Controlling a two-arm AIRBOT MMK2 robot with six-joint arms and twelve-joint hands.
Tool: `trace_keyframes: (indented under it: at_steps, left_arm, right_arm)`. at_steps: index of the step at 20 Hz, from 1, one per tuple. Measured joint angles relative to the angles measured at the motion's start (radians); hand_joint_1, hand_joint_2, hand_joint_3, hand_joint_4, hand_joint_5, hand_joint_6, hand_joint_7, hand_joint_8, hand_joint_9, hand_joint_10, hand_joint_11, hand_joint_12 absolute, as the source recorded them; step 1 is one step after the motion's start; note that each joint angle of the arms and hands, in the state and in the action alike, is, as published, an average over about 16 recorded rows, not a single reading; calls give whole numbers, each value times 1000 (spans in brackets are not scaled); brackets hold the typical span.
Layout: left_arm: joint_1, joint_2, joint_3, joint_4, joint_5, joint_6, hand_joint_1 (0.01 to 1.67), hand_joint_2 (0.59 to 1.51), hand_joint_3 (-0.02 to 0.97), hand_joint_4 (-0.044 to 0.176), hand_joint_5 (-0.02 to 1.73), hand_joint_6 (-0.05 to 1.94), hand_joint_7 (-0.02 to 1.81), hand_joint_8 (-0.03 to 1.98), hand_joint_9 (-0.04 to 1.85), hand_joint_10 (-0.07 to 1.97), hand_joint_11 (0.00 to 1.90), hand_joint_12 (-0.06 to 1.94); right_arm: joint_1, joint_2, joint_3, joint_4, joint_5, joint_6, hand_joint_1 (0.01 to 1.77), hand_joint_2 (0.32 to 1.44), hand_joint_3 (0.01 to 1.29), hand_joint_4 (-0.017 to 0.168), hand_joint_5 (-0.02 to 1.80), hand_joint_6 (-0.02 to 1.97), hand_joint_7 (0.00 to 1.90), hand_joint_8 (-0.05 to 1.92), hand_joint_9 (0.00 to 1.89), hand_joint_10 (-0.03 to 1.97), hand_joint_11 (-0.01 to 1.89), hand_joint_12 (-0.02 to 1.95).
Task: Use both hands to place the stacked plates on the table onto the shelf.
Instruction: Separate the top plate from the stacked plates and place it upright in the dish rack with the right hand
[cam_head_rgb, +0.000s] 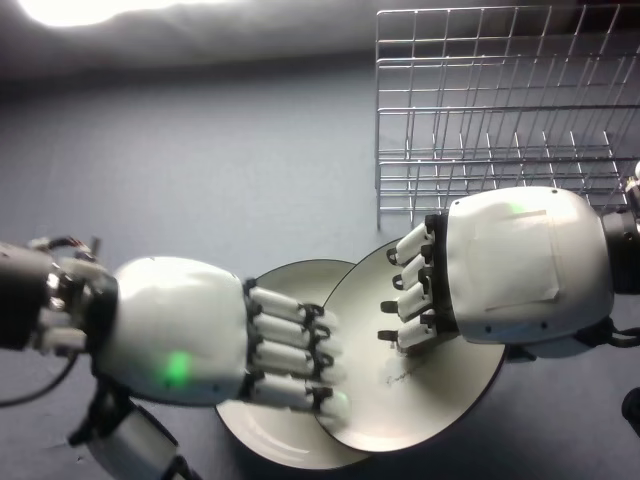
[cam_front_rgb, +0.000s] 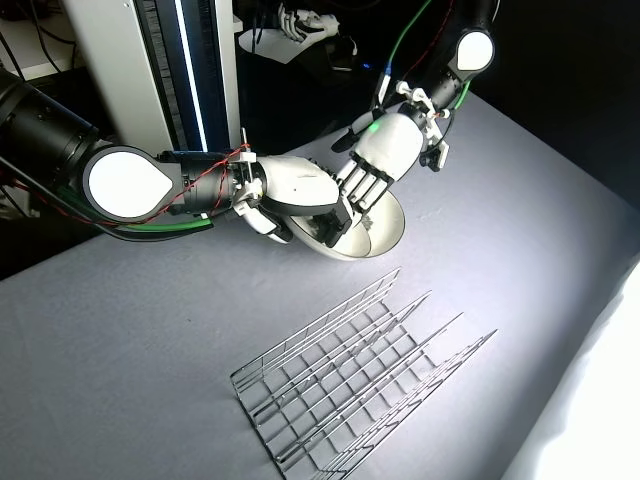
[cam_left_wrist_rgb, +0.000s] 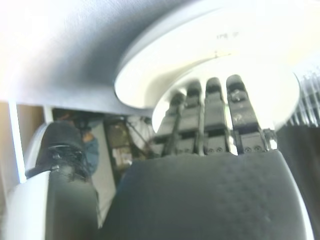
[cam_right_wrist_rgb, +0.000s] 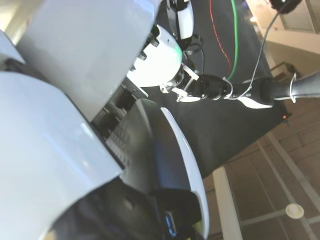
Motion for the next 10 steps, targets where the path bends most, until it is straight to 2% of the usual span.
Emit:
trace_keyframes:
  at_steps: [5, 10]
  left_arm:
    - [-57, 77, -22, -29, -29, -23, 15, 1118, 20, 0, 30, 4, 57, 16, 34, 8, 18, 9]
    - [-104, 155, -27, -51, -50, -41, 15, 1118, 20, 1, 43, 9, 62, 19, 39, 9, 20, 9]
  right_arm:
    - [40, 4, 0, 22, 9, 0, 1274, 981, 14, -1, 857, 536, 945, 521, 934, 1009, 776, 1227]
    - [89, 8, 0, 56, 8, 4, 1299, 980, 14, 3, 896, 737, 989, 634, 949, 1030, 767, 1221]
